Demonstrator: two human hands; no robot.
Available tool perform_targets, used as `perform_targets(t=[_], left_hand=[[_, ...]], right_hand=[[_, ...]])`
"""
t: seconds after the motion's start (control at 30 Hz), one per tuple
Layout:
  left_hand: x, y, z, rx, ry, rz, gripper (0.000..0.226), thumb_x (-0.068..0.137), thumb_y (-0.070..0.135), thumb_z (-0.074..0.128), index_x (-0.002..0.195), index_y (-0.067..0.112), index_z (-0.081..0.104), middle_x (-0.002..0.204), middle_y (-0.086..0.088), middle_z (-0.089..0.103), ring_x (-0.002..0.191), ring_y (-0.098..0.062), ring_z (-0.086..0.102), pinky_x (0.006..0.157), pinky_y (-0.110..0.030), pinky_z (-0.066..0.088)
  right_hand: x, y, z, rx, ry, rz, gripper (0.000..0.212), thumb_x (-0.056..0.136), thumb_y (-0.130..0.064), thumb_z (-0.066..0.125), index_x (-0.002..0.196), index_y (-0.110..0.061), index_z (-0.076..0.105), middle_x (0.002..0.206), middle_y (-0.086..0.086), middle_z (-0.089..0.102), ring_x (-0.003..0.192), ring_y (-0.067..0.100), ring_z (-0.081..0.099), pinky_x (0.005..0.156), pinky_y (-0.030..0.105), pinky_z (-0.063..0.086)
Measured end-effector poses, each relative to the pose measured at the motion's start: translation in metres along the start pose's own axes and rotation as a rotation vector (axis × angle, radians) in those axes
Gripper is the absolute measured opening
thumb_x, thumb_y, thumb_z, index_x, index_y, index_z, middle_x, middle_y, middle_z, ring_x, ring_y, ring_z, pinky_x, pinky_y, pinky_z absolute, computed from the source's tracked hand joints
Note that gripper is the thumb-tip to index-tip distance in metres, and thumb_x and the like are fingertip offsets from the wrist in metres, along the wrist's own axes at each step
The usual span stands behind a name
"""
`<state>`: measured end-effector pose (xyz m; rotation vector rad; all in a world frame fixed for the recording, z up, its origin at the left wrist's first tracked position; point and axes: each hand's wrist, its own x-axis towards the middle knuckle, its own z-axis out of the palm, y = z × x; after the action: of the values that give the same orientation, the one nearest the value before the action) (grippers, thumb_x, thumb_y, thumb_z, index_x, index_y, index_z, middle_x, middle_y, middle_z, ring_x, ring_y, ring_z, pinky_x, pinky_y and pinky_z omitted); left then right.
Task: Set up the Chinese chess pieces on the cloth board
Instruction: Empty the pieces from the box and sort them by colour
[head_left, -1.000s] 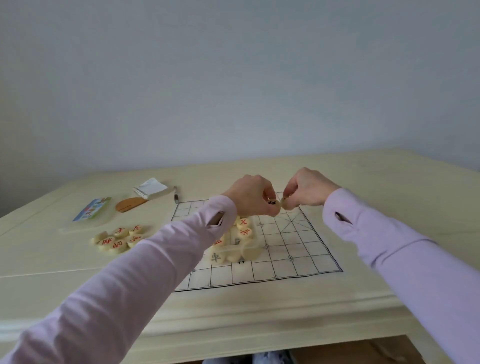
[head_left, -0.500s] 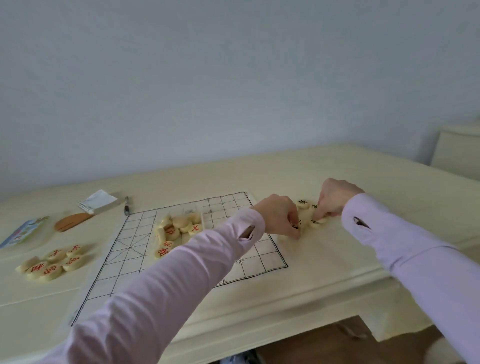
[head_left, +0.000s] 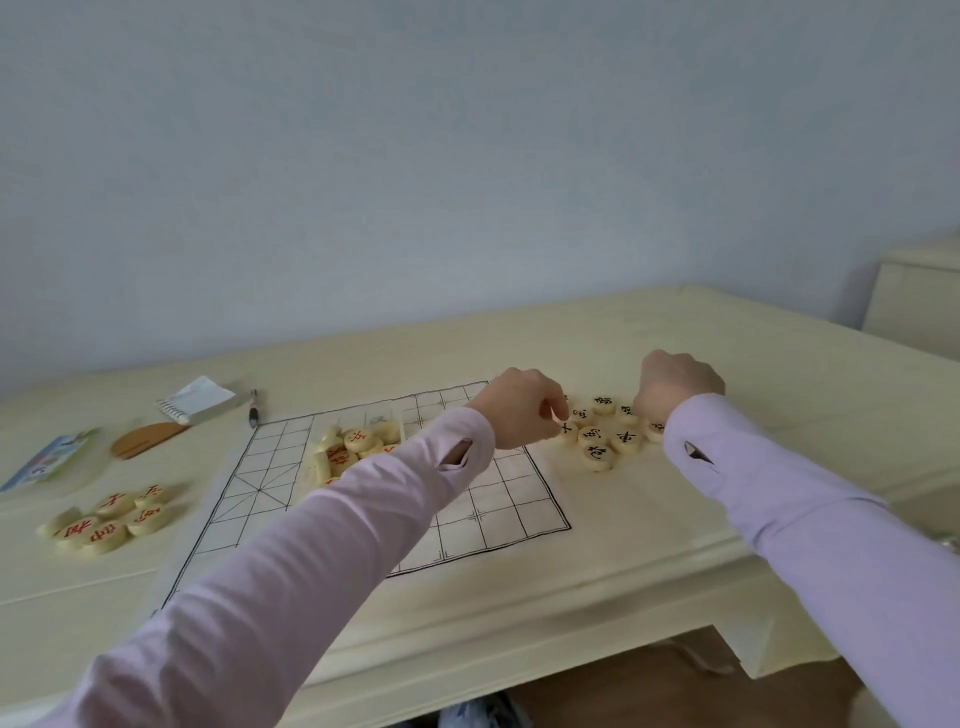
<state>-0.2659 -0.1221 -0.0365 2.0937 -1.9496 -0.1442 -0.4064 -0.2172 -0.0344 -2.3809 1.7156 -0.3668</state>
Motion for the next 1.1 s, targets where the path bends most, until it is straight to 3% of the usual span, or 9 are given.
perform_targets(t=[0.07,0.17,0.23,0.37,0.6,0.73,0.83,0.9,1.1], left_hand=[[-0.006,-0.011,-0.007,-0.022,-0.003,-0.035,0.021,0.086,0.014,0.058,0.105,0.014,0.068,0.086,0.000,0.064,0.060,-0.006,0.055,0.070,-0.018,0.049],[-0.020,-0.028,-0.024,-0.020,0.002,-0.091,0.017,0.085,0.017,0.061,0.101,0.016,0.067,0.071,0.010,0.060,0.053,-0.005,0.057,0.055,-0.009,0.045],[-0.031,-0.043,-0.041,-0.014,-0.035,-0.157,0.015,0.084,0.019,0.064,0.098,0.019,0.067,0.074,0.006,0.065,0.058,-0.010,0.061,0.060,-0.015,0.049],[-0.060,-0.074,-0.076,0.187,-0.323,-0.338,0.014,0.078,0.026,0.071,0.092,0.029,0.073,0.091,0.002,0.074,0.075,-0.012,0.065,0.072,-0.024,0.053],[-0.094,-0.088,-0.081,0.333,-0.604,-0.380,0.024,0.077,0.029,0.072,0.101,0.028,0.071,0.097,0.011,0.069,0.104,-0.010,0.062,0.098,-0.029,0.044],[-0.101,-0.094,-0.068,0.293,-0.560,-0.333,0.027,0.082,0.021,0.068,0.109,0.024,0.063,0.088,0.013,0.060,0.090,-0.010,0.054,0.077,-0.020,0.040],[-0.104,-0.097,-0.059,0.251,-0.500,-0.297,0.008,0.080,0.027,0.071,0.086,0.027,0.065,0.073,0.013,0.058,0.072,-0.007,0.053,0.069,-0.019,0.039],[-0.107,-0.102,-0.056,0.225,-0.465,-0.286,0.016,0.076,0.031,0.072,0.068,0.031,0.059,0.063,0.015,0.056,0.061,-0.003,0.051,0.071,-0.021,0.042],[-0.105,-0.115,-0.054,0.203,-0.298,-0.265,0.006,0.073,0.026,0.071,0.073,0.026,0.064,0.077,0.008,0.066,0.078,-0.014,0.059,0.081,-0.028,0.049]], right_hand=[[-0.004,-0.019,0.001,0.078,0.065,-0.064,0.006,0.082,-0.008,0.057,0.088,-0.006,0.060,0.099,0.013,0.061,0.090,0.032,0.057,0.069,0.027,0.037],[-0.015,-0.051,0.006,0.238,0.081,-0.242,0.011,0.080,-0.020,0.064,0.077,-0.009,0.066,0.091,0.012,0.069,0.078,0.029,0.056,0.064,0.026,0.038],[-0.027,-0.074,0.007,0.346,-0.006,-0.405,0.011,0.079,-0.024,0.068,0.072,-0.016,0.069,0.080,0.006,0.069,0.074,0.024,0.058,0.065,0.026,0.043],[-0.053,-0.117,0.011,0.447,-0.308,-0.655,0.016,0.076,-0.017,0.074,0.091,-0.015,0.073,0.082,0.005,0.072,0.078,0.022,0.068,0.077,0.032,0.054],[-0.073,-0.175,0.026,-0.065,-0.437,-0.876,0.026,0.072,-0.019,0.079,0.097,-0.015,0.072,0.101,0.001,0.071,0.091,0.018,0.063,0.075,0.027,0.047],[-0.078,-0.192,0.039,-0.200,-0.507,-0.941,0.024,0.073,-0.007,0.067,0.096,-0.013,0.073,0.093,-0.002,0.073,0.091,0.019,0.066,0.086,0.029,0.050],[-0.074,-0.194,0.045,-0.198,-0.538,-0.933,0.015,0.074,-0.005,0.061,0.083,-0.012,0.071,0.100,0.002,0.073,0.092,0.023,0.066,0.089,0.031,0.051],[-0.072,-0.193,0.043,-0.218,-0.503,-0.926,0.017,0.073,-0.008,0.065,0.088,-0.011,0.072,0.104,0.005,0.072,0.093,0.024,0.066,0.087,0.033,0.052],[-0.066,-0.184,0.030,0.004,-0.264,-0.893,0.012,0.071,-0.018,0.076,0.080,-0.021,0.068,0.091,0.002,0.070,0.085,0.022,0.065,0.070,0.029,0.050]])
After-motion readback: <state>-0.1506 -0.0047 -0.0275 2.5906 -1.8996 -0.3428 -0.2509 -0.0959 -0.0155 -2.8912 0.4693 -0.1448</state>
